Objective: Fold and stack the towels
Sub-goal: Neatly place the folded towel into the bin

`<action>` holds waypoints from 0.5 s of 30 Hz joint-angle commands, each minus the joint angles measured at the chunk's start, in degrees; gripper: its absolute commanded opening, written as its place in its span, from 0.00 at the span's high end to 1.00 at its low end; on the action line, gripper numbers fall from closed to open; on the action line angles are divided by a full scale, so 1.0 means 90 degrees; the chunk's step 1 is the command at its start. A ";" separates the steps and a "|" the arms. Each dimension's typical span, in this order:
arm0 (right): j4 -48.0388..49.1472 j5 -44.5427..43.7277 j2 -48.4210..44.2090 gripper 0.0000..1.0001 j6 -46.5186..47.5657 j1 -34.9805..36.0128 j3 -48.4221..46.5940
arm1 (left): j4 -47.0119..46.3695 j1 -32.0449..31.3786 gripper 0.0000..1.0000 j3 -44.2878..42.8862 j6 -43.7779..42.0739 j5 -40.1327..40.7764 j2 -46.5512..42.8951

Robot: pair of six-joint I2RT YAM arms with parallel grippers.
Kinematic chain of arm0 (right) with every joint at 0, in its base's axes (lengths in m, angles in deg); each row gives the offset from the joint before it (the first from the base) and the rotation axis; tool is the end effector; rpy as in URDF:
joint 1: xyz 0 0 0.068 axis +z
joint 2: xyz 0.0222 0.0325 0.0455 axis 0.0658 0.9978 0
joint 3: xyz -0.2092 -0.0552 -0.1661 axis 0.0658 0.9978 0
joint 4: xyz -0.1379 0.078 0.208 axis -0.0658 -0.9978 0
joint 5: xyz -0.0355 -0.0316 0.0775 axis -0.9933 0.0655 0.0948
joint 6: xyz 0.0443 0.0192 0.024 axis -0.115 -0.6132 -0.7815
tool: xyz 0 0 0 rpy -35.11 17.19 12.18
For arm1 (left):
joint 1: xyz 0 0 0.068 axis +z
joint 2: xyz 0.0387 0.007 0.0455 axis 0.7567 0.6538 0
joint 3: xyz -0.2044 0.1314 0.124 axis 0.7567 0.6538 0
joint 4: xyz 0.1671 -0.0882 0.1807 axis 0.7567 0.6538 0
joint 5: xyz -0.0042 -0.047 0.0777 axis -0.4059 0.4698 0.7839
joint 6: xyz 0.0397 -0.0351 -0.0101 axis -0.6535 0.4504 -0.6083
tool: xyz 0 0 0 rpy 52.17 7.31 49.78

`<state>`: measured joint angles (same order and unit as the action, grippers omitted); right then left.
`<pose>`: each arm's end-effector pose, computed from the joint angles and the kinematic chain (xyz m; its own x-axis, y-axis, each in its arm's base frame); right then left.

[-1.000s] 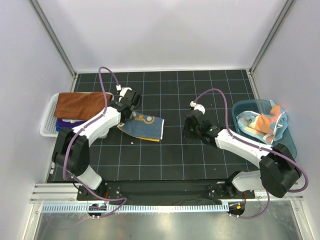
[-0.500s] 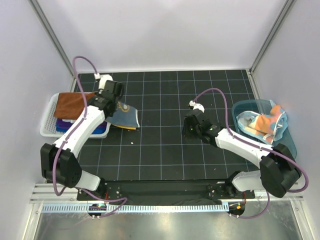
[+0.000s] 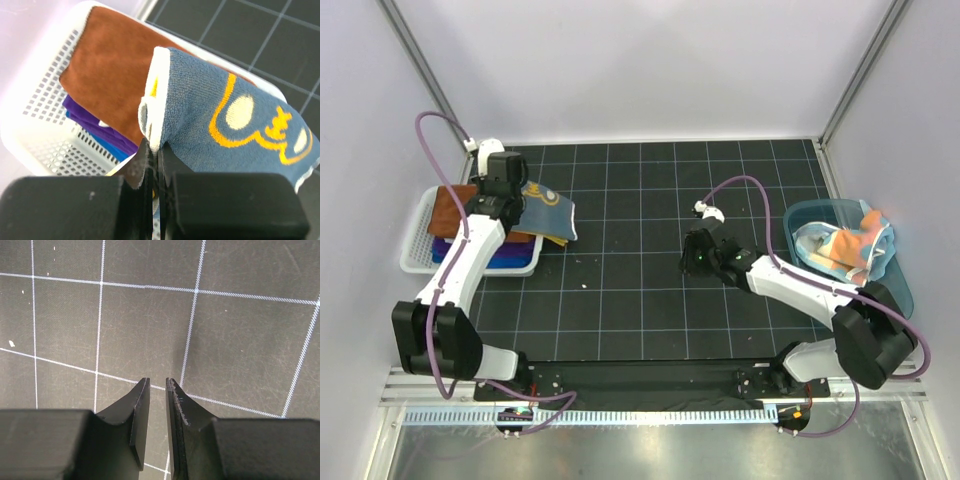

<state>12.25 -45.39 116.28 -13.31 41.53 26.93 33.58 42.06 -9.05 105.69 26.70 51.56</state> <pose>0.2211 0.1656 0.2107 -0.7739 0.0814 -0.6280 -0.1432 0.9435 0.2987 0.3051 -0.0159 0.3251 -0.4771 -0.1575 -0.8646 -0.5402 0.8286 0.1472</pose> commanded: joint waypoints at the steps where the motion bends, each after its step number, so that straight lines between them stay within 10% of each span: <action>1: 0.0371 0.0097 0.0085 0.74 0.0085 -0.0016 -0.0064 | -0.0958 0.0331 1.00 0.0034 -0.0168 0.0029 -0.0179; 15: 0.0410 0.0292 0.0262 0.76 0.0163 -0.0016 -0.0045 | -0.2140 0.1591 1.00 0.0356 -0.0538 -0.0762 -0.0003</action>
<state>14.00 -43.18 118.94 -12.67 41.53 26.93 21.47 53.75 -5.64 102.48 22.18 51.76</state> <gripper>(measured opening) 0.249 0.036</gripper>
